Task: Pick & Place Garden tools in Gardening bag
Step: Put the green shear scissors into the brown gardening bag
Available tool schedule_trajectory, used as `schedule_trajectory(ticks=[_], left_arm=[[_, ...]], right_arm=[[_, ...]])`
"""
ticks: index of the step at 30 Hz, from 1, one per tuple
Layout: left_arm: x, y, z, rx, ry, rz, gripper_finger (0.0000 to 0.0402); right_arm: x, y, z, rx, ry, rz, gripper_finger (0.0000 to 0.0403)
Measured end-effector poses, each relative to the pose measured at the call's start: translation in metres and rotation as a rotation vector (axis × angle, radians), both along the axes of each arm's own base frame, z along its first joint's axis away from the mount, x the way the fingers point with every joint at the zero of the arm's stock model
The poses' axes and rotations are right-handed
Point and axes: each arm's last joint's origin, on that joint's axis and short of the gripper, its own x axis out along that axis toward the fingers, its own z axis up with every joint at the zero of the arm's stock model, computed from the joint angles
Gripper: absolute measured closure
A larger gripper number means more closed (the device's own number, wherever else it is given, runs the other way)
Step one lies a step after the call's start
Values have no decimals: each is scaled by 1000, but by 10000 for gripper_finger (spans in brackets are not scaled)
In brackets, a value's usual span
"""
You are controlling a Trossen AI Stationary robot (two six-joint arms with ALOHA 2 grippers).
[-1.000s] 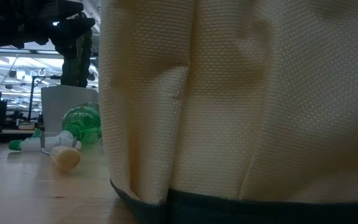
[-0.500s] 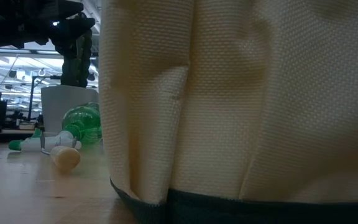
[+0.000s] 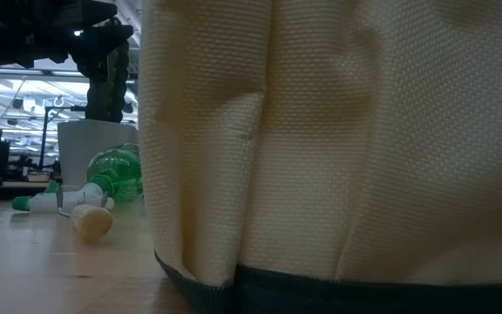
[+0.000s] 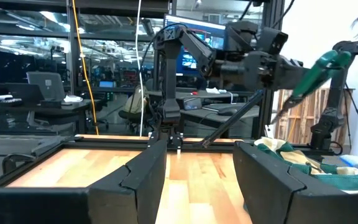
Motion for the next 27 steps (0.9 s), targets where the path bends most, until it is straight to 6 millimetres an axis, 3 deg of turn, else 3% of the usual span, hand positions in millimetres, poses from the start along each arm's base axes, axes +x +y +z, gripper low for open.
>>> schedule_trajectory(ticks=[13, 27], left_arm=[[0, 0, 0, 0, 0, 0, 219], [0, 0, 0, 0, 0, 0, 219]], right_arm=[[12, 25, -45, -19, 29, -128, 361], [13, 24, -55, -71, 113, -174, 361]])
